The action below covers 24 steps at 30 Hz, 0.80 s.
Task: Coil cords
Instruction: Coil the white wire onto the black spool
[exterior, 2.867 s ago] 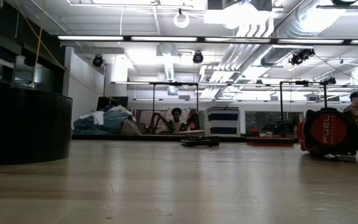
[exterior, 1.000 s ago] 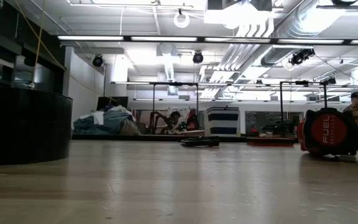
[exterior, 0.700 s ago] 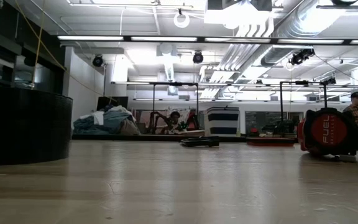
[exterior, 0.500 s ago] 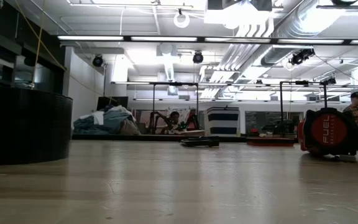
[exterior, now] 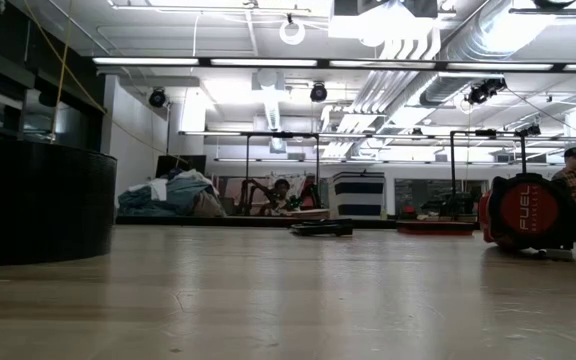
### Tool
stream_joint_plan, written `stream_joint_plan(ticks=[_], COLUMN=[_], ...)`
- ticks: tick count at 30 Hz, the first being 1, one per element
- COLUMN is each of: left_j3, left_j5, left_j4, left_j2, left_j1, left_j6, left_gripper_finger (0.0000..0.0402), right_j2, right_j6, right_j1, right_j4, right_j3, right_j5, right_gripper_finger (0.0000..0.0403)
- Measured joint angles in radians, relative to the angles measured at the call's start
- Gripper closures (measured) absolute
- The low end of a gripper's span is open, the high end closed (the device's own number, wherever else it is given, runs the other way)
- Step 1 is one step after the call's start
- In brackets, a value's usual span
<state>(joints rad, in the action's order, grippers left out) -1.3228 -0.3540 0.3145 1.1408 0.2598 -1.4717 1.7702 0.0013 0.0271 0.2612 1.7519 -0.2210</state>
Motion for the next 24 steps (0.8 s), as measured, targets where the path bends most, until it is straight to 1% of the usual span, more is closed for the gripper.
stream_joint_plan(ticks=[7,10,13,20,24], left_j3=[0.0,0.001,0.001,0.002,0.002], left_j5=[0.079,0.101,0.102,0.105,0.113], left_j4=[0.007,0.053,0.105,0.135,0.146], left_j2=[0.008,0.027,0.048,0.08,0.08], left_j1=[-0.061,-0.079,-0.091,-0.124,-0.147], left_j6=[0.008,0.011,0.003,-0.063,-0.069], left_gripper_finger=[0.0397,0.0397,0.0397,0.0397,0.0397], right_j2=[0.0,0.0,0.0,0.0,-0.001], right_j6=[-0.003,-0.009,-0.01,-0.045,-0.05], right_j1=[0.022,0.023,0.023,0.029,0.042], right_j4=[0.019,0.027,0.034,0.045,0.051], right_j3=[0.0,0.0,0.0,0.001,0.001], right_j5=[0.0,-0.014,-0.016,-0.012,-0.008], right_gripper_finger=[0.0403,0.0403,0.0403,0.0403,0.0403])
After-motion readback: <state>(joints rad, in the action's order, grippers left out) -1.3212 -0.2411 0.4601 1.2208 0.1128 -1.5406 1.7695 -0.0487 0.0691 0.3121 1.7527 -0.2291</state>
